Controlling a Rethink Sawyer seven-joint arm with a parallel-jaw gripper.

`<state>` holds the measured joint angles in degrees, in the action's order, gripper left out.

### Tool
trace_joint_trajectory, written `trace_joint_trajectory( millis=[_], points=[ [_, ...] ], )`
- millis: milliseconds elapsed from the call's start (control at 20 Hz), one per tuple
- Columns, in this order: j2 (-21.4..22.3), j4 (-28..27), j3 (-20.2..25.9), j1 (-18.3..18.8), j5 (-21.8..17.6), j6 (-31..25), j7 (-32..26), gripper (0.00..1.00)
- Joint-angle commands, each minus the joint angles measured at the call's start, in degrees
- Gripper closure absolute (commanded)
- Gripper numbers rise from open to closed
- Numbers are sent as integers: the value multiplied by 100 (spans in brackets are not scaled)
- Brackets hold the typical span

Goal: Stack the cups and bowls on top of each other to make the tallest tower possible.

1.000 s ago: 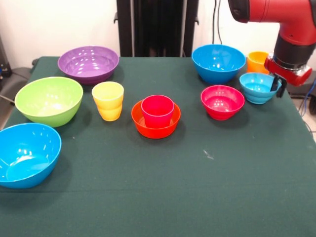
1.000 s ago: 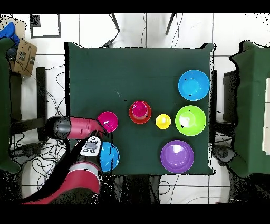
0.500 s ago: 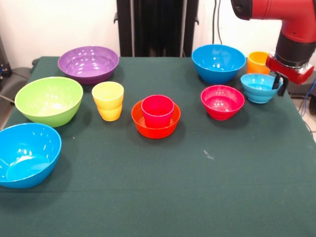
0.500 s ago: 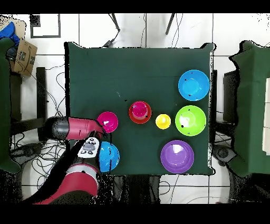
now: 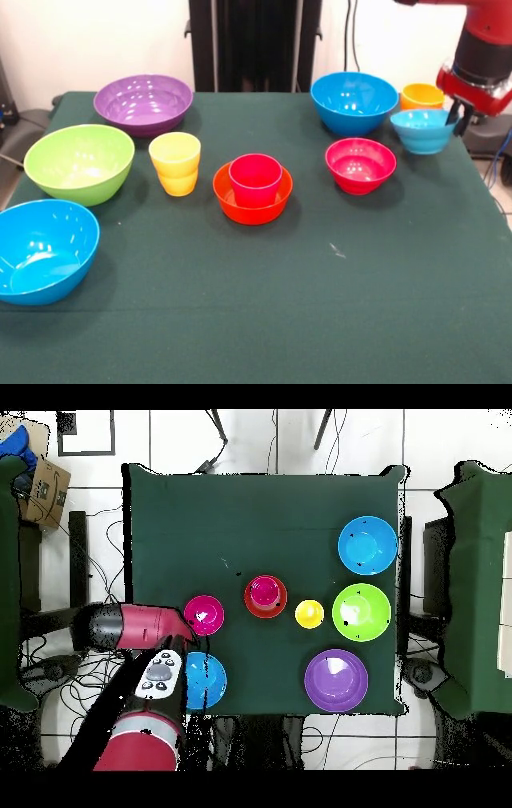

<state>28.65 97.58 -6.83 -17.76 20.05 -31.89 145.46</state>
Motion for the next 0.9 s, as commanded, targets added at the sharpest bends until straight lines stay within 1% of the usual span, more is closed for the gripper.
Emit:
trace_joint_trajectory(
  millis=[50, 100, 250, 450, 600, 800, 900],
  points=[
    [410, -723, -96, 123, -531, -1510, 139, 100],
    [396, -898, -162, 152, -633, -1605, 64, 100],
    [378, -1254, -159, 335, -811, -1970, -123, 100],
    [487, -1655, -167, 524, -1022, -2841, -230, 100],
    [620, -1834, -145, 706, -1195, -3275, -462, 100],
    [782, -1665, -91, 1059, -1456, -3085, -940, 100],
    [867, -1484, -25, 1290, -1556, -2925, -1170, 100]
  ],
)
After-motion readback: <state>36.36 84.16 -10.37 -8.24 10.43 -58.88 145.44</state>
